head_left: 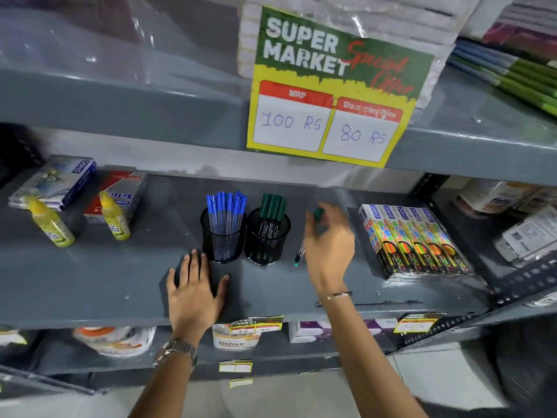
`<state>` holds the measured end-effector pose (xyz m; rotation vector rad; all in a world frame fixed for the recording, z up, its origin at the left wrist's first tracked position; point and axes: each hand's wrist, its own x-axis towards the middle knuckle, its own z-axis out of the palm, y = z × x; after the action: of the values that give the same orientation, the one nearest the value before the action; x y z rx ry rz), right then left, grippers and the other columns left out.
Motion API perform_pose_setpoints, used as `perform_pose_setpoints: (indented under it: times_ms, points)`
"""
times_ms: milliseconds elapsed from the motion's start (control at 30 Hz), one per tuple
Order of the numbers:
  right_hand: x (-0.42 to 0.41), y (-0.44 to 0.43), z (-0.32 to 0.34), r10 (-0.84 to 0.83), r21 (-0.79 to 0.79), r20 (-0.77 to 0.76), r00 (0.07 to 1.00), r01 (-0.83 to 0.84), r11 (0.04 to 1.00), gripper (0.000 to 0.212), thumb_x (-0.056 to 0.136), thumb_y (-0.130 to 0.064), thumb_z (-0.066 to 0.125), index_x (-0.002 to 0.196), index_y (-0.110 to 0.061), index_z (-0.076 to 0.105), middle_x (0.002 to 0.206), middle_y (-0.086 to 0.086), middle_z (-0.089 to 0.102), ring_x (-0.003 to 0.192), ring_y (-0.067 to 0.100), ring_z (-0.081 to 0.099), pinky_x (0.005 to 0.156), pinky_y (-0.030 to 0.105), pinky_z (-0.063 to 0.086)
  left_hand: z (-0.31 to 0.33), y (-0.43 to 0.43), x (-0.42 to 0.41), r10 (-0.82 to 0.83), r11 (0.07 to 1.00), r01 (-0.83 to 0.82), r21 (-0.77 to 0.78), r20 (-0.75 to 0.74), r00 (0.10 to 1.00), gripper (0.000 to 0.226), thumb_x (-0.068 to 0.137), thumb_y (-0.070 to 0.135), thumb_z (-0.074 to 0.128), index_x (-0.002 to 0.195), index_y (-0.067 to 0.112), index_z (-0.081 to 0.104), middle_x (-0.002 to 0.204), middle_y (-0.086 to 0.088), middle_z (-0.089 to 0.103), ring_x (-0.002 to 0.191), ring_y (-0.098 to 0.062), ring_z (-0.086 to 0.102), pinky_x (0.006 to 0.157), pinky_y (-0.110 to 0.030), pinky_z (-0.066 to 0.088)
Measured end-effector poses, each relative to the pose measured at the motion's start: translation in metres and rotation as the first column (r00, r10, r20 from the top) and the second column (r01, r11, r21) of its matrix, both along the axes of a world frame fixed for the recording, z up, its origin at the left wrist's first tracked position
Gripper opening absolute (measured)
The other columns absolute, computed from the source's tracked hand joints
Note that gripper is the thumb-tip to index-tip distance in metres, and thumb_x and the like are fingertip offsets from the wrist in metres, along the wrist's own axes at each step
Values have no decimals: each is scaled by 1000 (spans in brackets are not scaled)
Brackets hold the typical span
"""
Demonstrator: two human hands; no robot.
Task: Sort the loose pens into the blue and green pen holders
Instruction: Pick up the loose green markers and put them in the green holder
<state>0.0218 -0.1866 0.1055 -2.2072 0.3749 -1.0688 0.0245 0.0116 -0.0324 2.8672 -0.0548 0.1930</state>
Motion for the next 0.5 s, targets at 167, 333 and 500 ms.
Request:
perform_pose_setpoints:
  times_ms: [167,333,500]
  points:
    - [27,15,52,98,315,226,969,-168,934,20,80,-17,71,92,-13,56,69,-11,59,61,1,60,61,31,54,2,1,1,-4,999,7,39,-81,997,87,79,65,-5,148,12,4,157,-3,2,144,-17,-2,114,-42,-6]
    - [54,27,38,272,261,127,954,-296,919,21,80,-11,70,83,-20,52,74,-1,61,58,4,58,58,30,52,1,1,1,8,1000,-7,18,-60,998,86,81,64,0,147,10,12,157,-6,10,144,-19,5,115,-43,-2]
    - [66,22,-8,285,101,-172,943,-271,957,19,81,-14,68,90,-14,51,80,9,66,69,30,61,57,42,53,0,1,2,-3,1000,2,-30,-30,1000,76,87,58,24,135,3,44,143,-15,42,134,-29,35,109,-49,19]
